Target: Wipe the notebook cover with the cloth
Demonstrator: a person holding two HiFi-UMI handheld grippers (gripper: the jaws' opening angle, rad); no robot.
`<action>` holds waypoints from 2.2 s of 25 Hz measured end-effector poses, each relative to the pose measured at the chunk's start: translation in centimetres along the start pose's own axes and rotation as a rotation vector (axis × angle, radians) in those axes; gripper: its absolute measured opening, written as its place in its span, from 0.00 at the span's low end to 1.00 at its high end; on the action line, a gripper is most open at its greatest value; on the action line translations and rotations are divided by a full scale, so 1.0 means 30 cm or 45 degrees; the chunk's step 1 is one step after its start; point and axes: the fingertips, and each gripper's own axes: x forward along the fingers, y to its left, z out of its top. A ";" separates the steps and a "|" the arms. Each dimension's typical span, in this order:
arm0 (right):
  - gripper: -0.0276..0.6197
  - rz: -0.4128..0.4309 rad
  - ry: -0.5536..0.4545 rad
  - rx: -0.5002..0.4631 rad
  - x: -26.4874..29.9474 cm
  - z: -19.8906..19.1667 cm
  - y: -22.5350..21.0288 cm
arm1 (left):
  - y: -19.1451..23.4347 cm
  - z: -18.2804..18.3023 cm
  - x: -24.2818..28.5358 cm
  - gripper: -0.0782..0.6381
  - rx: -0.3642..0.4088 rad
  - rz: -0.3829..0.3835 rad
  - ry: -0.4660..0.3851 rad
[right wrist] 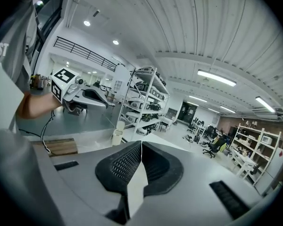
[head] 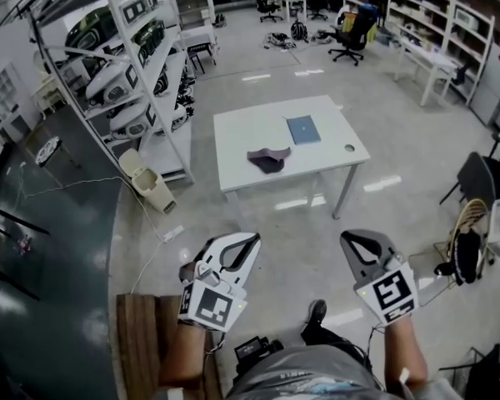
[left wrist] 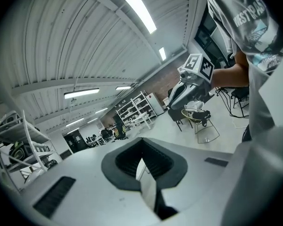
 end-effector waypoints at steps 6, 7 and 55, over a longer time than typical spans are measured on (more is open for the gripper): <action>0.09 0.061 -0.027 -0.015 0.132 -0.014 -0.188 | 0.088 -0.008 0.178 0.11 -0.007 0.038 0.058; 0.09 0.069 -0.031 -0.017 0.152 -0.019 -0.223 | 0.102 -0.008 0.214 0.11 -0.008 0.045 0.065; 0.09 0.125 0.063 0.076 1.171 -0.074 -0.947 | 0.874 -0.386 1.179 0.11 -0.056 -0.035 0.072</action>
